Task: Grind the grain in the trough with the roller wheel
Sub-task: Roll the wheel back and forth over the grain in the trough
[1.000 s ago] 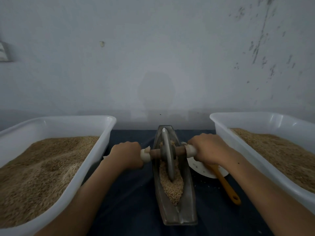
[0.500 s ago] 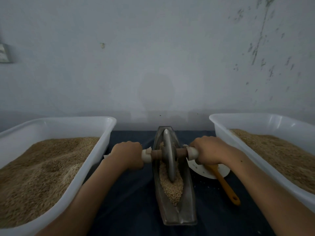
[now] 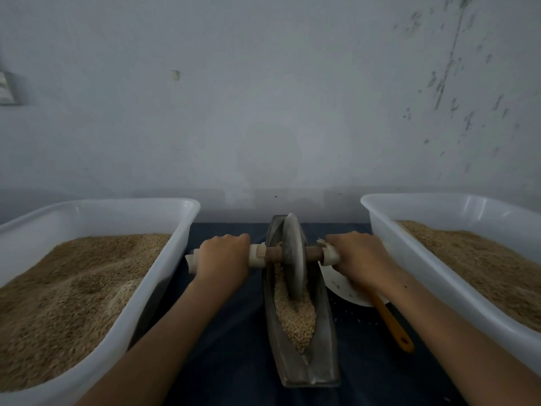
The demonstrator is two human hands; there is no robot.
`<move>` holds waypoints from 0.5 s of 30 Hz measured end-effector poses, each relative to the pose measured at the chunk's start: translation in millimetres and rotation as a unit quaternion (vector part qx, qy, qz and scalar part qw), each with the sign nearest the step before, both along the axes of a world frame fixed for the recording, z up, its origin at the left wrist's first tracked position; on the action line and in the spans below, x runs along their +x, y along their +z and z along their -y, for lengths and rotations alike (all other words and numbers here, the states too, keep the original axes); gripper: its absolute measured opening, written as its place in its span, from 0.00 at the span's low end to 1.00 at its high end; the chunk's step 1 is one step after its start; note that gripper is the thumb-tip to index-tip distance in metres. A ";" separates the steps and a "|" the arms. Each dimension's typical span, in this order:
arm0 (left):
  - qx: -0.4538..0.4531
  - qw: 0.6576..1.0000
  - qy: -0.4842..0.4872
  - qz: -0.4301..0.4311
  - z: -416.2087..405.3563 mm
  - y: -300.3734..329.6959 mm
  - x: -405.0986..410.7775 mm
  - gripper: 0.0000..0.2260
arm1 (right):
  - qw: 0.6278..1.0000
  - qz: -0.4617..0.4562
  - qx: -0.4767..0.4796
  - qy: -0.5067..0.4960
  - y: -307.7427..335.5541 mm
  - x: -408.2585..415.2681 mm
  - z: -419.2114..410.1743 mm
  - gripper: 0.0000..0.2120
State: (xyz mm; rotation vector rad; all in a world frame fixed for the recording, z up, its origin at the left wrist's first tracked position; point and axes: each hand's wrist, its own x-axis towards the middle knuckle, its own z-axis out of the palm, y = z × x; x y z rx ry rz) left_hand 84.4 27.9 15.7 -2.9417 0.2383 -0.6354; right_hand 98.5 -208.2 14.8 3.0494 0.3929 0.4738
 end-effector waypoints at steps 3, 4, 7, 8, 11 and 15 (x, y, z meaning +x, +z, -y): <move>0.003 0.998 -0.001 -0.055 -2.7 2.8 1.8 0.08 | 0.998 -0.061 -0.017 0.014 9.2 -2.9 2.1 0.04; 0.002 0.996 0.000 -0.091 -4.3 4.6 2.7 0.08 | 0.995 -0.090 -0.027 0.018 13.9 -4.1 1.8 0.05; 0.006 0.982 0.006 -0.187 -7.4 10.0 3.3 0.11 | 0.984 -0.170 -0.045 0.027 24.7 -8.0 -0.1 0.09; 0.007 0.980 0.007 -0.199 -7.7 10.9 3.7 0.12 | 0.981 -0.187 -0.049 0.025 26.3 -8.8 -0.2 0.10; 0.010 0.980 0.005 -0.199 -6.9 11.2 4.3 0.12 | 0.979 -0.195 -0.050 0.013 25.7 -9.3 -0.6 0.11; -0.019 0.984 0.012 -0.177 -6.7 7.1 5.7 0.10 | 0.994 -0.103 -0.036 0.009 16.4 -6.5 -3.8 0.05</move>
